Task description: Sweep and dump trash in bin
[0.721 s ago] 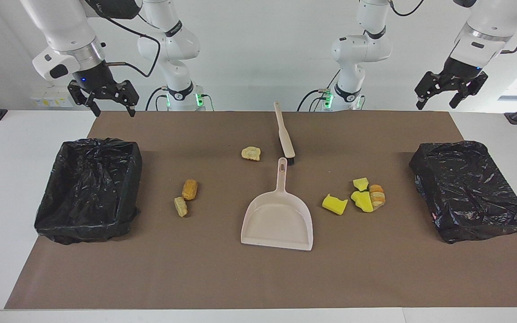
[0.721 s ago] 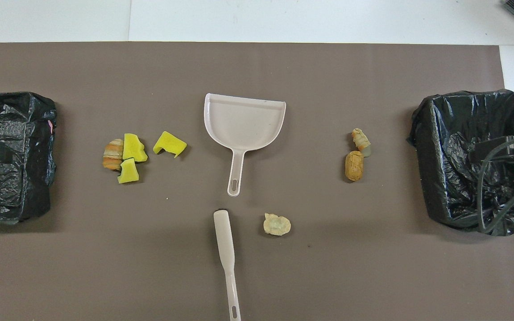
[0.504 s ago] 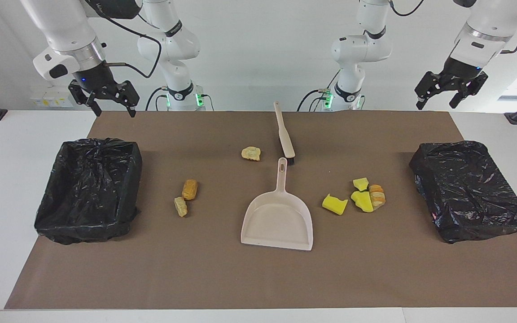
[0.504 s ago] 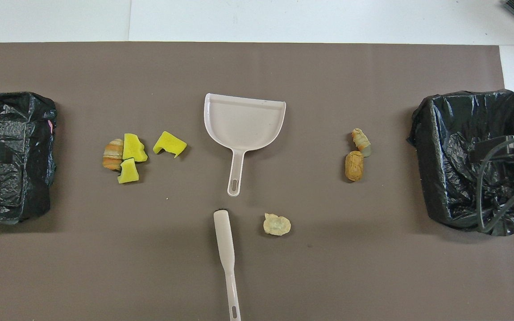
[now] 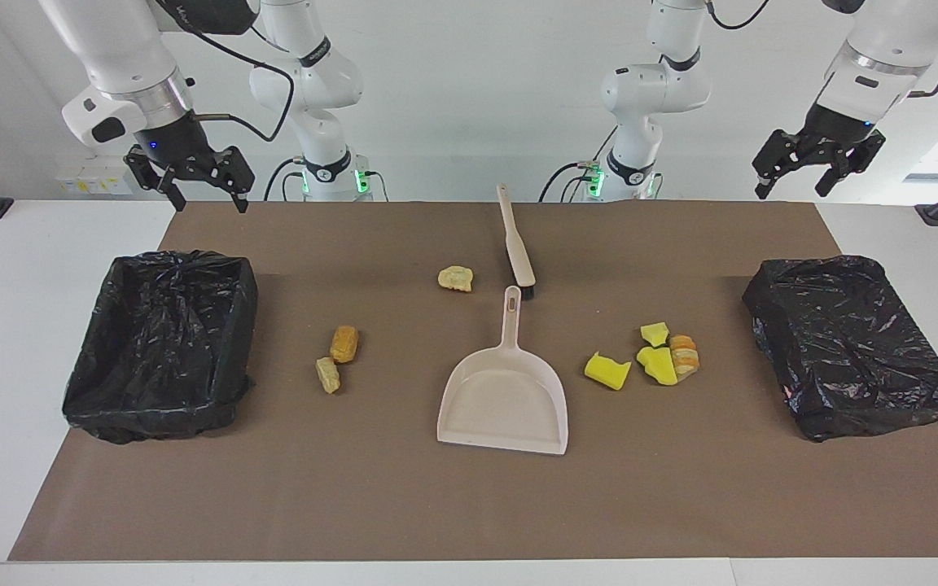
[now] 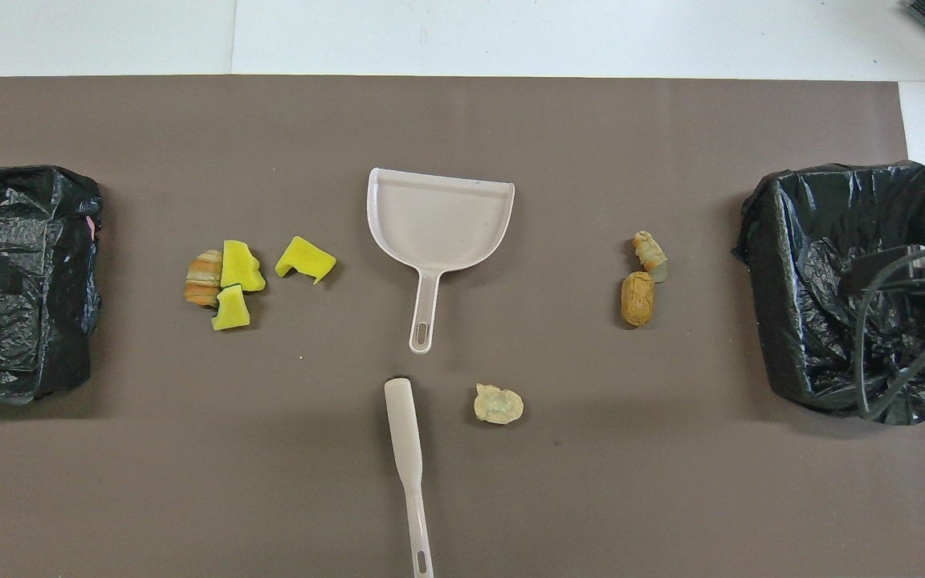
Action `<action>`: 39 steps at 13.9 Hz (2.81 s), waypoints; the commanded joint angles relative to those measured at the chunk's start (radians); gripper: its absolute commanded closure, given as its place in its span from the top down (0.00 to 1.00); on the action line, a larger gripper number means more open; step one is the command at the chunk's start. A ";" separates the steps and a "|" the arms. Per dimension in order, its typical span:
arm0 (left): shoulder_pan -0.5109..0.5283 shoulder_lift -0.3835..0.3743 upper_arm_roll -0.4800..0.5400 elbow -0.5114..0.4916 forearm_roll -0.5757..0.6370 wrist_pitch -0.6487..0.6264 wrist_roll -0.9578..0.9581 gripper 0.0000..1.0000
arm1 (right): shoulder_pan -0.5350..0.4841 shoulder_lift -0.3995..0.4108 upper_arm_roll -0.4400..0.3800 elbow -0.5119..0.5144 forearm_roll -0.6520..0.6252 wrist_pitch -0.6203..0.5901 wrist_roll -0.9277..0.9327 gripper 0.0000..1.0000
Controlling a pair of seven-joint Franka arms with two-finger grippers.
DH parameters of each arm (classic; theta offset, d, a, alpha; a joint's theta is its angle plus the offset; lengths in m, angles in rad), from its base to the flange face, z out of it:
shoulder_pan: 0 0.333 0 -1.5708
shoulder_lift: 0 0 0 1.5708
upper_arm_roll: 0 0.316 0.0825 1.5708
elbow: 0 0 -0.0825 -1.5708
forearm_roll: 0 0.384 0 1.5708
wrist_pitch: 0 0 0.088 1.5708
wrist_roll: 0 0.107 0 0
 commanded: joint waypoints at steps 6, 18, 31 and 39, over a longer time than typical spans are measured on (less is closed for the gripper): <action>0.002 -0.014 0.000 -0.008 -0.003 -0.009 -0.005 1.00 | 0.005 -0.029 -0.004 -0.031 0.023 -0.010 0.017 1.00; -0.010 -0.012 -0.006 -0.006 -0.003 -0.012 -0.008 1.00 | 0.016 0.035 0.076 -0.027 0.023 0.048 0.029 1.00; -0.399 -0.231 -0.027 -0.443 -0.046 0.064 -0.321 1.00 | 0.124 0.152 0.088 -0.048 0.027 0.190 0.133 1.00; -0.706 -0.221 -0.027 -0.751 -0.108 0.456 -0.660 1.00 | 0.162 0.152 0.090 -0.085 0.027 0.219 0.169 1.00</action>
